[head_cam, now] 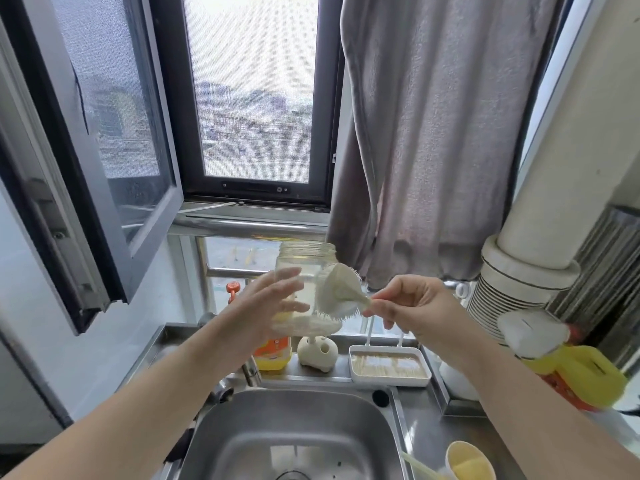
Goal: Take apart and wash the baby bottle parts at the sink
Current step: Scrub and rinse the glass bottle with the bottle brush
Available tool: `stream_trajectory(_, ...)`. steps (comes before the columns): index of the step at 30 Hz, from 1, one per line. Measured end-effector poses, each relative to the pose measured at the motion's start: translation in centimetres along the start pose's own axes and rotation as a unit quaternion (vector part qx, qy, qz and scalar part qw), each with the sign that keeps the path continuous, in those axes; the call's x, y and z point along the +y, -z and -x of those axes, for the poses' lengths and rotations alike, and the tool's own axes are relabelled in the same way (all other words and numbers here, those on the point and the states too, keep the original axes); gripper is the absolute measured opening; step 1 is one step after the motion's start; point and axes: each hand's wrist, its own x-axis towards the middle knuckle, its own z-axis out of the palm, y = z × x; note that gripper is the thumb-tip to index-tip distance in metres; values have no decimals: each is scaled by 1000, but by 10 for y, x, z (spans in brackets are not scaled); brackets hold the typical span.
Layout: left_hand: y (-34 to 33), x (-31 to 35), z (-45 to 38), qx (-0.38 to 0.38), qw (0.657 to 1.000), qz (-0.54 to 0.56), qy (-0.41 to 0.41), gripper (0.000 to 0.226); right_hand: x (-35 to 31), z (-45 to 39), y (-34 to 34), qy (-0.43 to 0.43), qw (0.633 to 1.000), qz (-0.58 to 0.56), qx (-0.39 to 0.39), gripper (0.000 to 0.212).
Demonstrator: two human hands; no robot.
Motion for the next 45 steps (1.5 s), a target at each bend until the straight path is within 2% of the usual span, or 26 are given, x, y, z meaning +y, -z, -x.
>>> stream_trajectory(4, 3, -5, -5, -3, 1000, -6, 6, 84, 2, -2, -6, 4, 1000, 3, -5, 18)
stream_trajectory(7, 3, -5, -3, -33, 999, 7, 24, 86, 8, 0, -9, 0, 1000, 6, -24, 13)
stream_trajectory(9, 4, -8, -1, -52, 998, 19, 41, 92, 10, 2, -7, 1, 999, 36, -36, 14)
stream_trajectory(11, 7, -10, 1, -60, 997, 16, 48, 90, 8, 4, -5, -2, 995, 78, -55, 12)
stream_trajectory(14, 13, -8, -1, -61, 997, 15, 32, 101, 5, 5, 1, -24, 989, 116, -88, 11)
stream_trajectory(18, 17, -4, -4, -76, 997, 12, 23, 105, -2, -5, 18, -2, 994, 108, -10, 25)
stream_trajectory(20, 14, -5, -5, -84, 996, 30, 24, 104, -7, -12, 15, 25, 998, 62, 10, 27)
stream_trajectory(21, 12, -4, -5, -85, 995, 45, 22, 101, -9, -13, 10, 34, 998, 59, -3, 26)
stream_trajectory(24, 13, 1, -5, -83, 995, 51, 6, 98, -1, -2, -6, 16, 985, 134, -104, 11)
stream_trajectory(25, 15, 2, -5, -85, 995, 46, 4, 98, 3, 1, -3, 9, 982, 150, -115, 10)
stream_trajectory(28, 16, 1, -4, -104, 994, 45, 11, 100, 2, -5, 16, 3, 994, 100, -38, 19)
stream_trajectory(30, 11, 0, -5, -113, 992, 58, 16, 102, -6, -12, 18, 30, 998, 51, 2, 25)
stream_trajectory(32, 6, 0, -6, -122, 989, 78, 16, 96, -12, -14, 4, 58, 998, 32, -15, 24)
stream_trajectory(34, 5, 1, -6, -130, 988, 80, 10, 87, -7, -8, -9, 49, 995, 65, -63, 20)
stream_trajectory(36, 11, 0, -5, -114, 991, 74, 10, 97, 0, 0, -5, 26, 990, 103, -91, 18)
stream_trajectory(38, 16, -2, -3, -114, 990, 79, 11, 104, 3, -1, 11, 15, 992, 110, -60, 21)
stream_trajectory(41, 11, -3, -4, -131, 988, 83, 18, 99, -6, -10, 19, 36, 997, 62, -4, 25)
stream_trajectory(43, 8, -3, -6, -141, 985, 96, 18, 89, -12, -13, 4, 60, 997, 46, -27, 20)
stream_trajectory(45, 10, -2, -6, -141, 986, 92, 18, 81, -8, -7, -10, 51, 992, 86, -72, 19)
